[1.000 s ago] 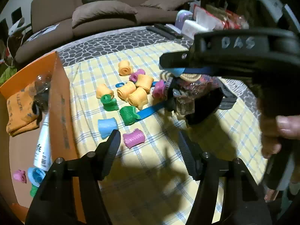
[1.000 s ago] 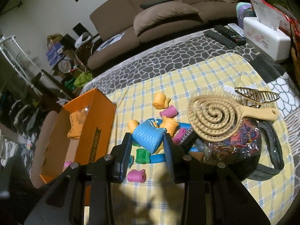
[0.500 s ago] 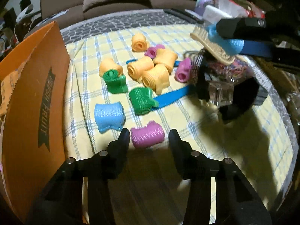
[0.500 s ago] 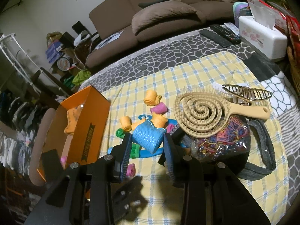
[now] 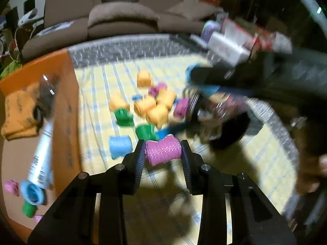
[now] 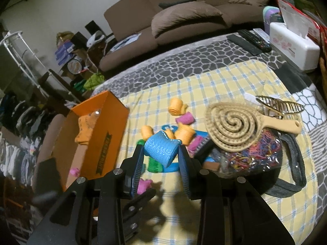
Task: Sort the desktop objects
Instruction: 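Carry both rollers into the orange box and release them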
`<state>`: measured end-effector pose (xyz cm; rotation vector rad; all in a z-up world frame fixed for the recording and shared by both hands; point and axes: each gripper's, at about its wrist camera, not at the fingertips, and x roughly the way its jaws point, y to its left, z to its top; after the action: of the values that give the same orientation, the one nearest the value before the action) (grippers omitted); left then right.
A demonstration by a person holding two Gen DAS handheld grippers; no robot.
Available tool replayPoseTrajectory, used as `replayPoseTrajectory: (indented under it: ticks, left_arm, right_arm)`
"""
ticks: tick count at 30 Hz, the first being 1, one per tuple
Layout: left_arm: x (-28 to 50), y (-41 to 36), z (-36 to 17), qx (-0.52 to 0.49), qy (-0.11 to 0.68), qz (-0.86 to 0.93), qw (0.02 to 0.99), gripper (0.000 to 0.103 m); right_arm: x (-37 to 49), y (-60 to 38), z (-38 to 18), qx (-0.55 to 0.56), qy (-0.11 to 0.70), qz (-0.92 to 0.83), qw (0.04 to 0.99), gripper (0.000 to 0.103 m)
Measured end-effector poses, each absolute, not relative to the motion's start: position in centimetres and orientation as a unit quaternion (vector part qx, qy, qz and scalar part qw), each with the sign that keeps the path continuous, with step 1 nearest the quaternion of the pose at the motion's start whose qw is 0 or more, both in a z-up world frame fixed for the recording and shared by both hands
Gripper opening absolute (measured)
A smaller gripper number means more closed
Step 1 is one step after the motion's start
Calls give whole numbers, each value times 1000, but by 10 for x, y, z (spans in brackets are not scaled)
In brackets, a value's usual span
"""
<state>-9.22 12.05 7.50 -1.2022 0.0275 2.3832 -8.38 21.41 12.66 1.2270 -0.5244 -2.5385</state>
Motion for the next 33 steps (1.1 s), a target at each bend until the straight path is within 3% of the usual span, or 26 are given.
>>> replayPoseTrajectory:
  ticks: [5,13,21,33]
  left_arm:
    - [-91,78,109,-418,-15,881,223,32]
    - [-92,-9,112,-451,-30,873,184,32]
    - [-87,-51,97,-481,-22,859,176,32]
    - [-81,-80,76,-508,3,845,170,32]
  right_arm:
    - [-84,198,139,407,-196,-876,168,34]
    - [-80,143,152,396,-178,-869,237,34]
    - [-68,69,148,402,-99,-852,319,34]
    - [-57,13,124,423,14,-839,343,34]
